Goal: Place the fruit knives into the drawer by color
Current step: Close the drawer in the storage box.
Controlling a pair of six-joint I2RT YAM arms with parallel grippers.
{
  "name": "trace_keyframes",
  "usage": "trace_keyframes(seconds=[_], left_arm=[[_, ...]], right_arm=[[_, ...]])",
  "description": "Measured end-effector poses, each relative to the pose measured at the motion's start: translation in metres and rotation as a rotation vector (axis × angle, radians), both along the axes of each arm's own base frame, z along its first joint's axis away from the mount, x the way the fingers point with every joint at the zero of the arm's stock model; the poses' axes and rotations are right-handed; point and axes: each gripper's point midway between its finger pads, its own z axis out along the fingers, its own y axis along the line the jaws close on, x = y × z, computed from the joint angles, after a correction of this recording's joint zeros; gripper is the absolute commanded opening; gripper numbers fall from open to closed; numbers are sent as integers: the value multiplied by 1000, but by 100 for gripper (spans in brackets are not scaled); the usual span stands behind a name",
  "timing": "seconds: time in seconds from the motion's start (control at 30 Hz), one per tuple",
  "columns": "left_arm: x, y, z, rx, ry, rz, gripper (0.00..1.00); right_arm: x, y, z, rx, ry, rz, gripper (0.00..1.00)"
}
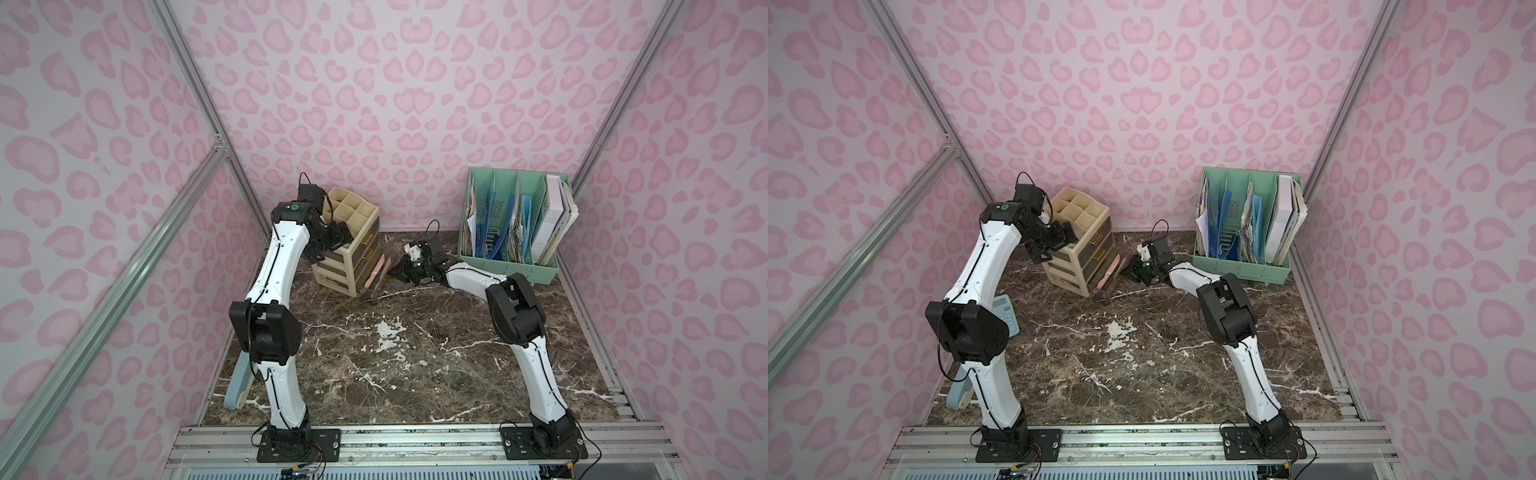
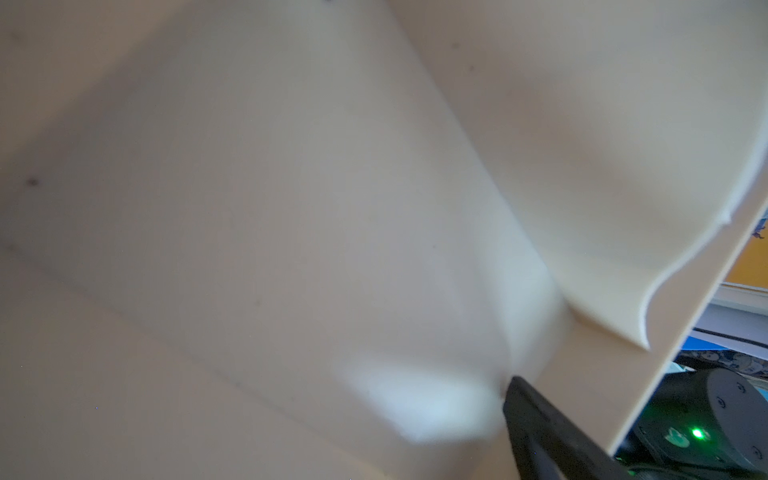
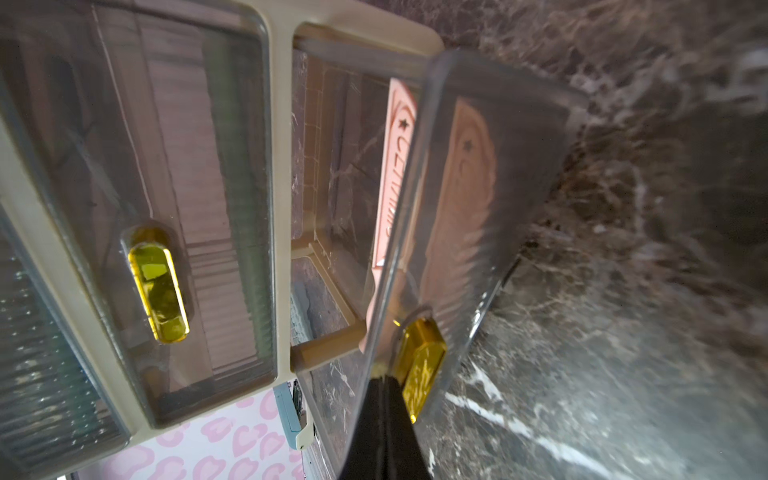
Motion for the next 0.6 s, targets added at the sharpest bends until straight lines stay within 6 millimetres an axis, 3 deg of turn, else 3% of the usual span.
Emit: trace_keyframes(seconds=[0.6], left_arm=[[2,6,-3,-17,3,12,96]], right_arm=[[14,42,13,36,-33,55,0]])
